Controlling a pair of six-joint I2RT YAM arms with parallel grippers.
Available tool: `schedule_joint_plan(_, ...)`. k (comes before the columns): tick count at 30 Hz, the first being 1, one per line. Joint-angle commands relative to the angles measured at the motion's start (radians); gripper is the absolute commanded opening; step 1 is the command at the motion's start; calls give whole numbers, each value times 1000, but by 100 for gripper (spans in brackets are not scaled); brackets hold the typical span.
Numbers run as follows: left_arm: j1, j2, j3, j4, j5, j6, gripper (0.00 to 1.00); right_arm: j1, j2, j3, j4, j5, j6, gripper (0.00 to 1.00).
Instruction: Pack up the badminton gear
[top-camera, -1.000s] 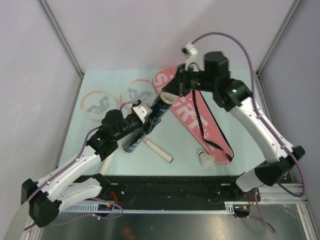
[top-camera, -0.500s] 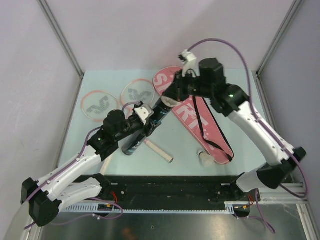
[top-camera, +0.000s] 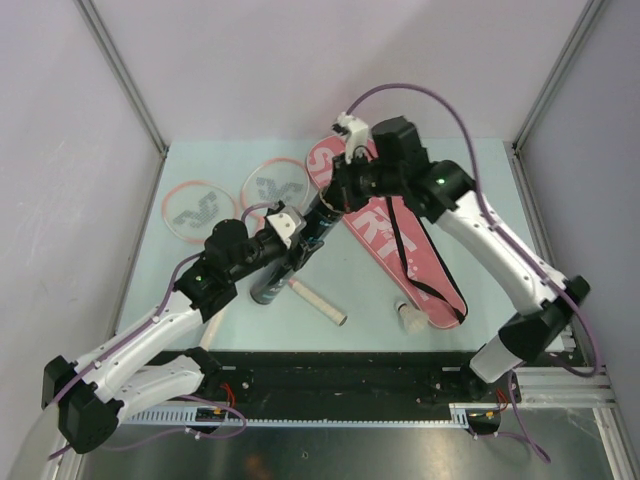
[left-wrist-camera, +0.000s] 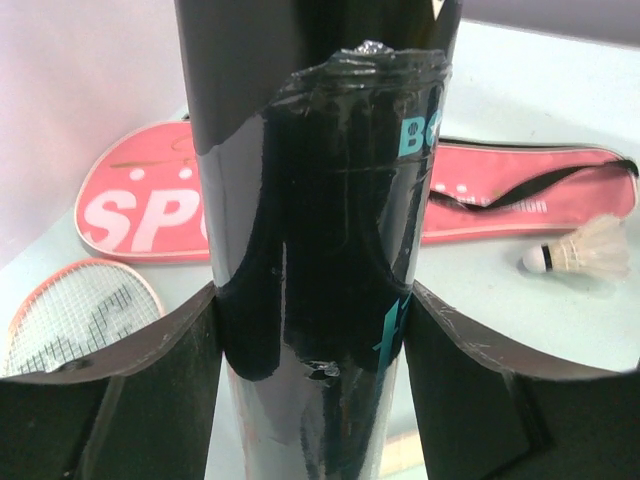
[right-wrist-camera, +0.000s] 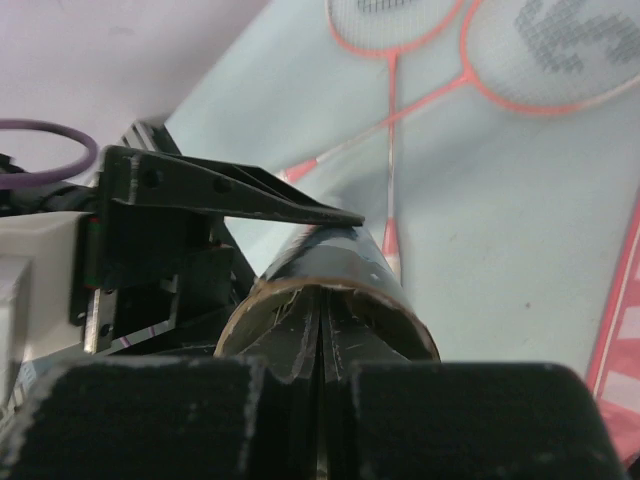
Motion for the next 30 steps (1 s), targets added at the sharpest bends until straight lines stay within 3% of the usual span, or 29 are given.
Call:
schedule_joint_plan(1,0,-32,46,75,44,14,1,49,62,21,-71,37,0,0)
schedule_joint_plan(7,0,-24,48,77,44,7,0,21,34,40,-11,104,12,0)
schedule_joint_plan(9,0,-32,43,77,9,5,0,-1,-62,19,21,205,9,8)
schedule_joint_plan(10,0,-33,43,77,-11,5,0,-22,-107,-48,46,247,12,14)
schedule_joint_plan(11,0,-33,41,77,-51,4,0,-30,-226,-92,73,285,24,30)
schedule_joint_plan(13,0,-29,41,75,-82,4,0,-47,-349,-198,145,388,40,49)
schedule_joint_plan(14,0,-26,43,75,-89,5,1,-53,-403,-297,161,416,46,66)
schedule_joint_plan(17,0,-19,43,72,-96,4,0,-85,-561,-462,130,482,99,78)
schedule_joint_plan(20,0,-7,49,71,-88,-6,0,-105,-618,-612,-36,575,255,81)
schedule_joint_plan(24,0,-10,48,71,-85,-6,0,-127,-690,-844,-170,666,604,84)
schedule_joint_plan(30,0,-15,46,69,-80,-7,0,-199,-809,-1188,-72,438,823,85)
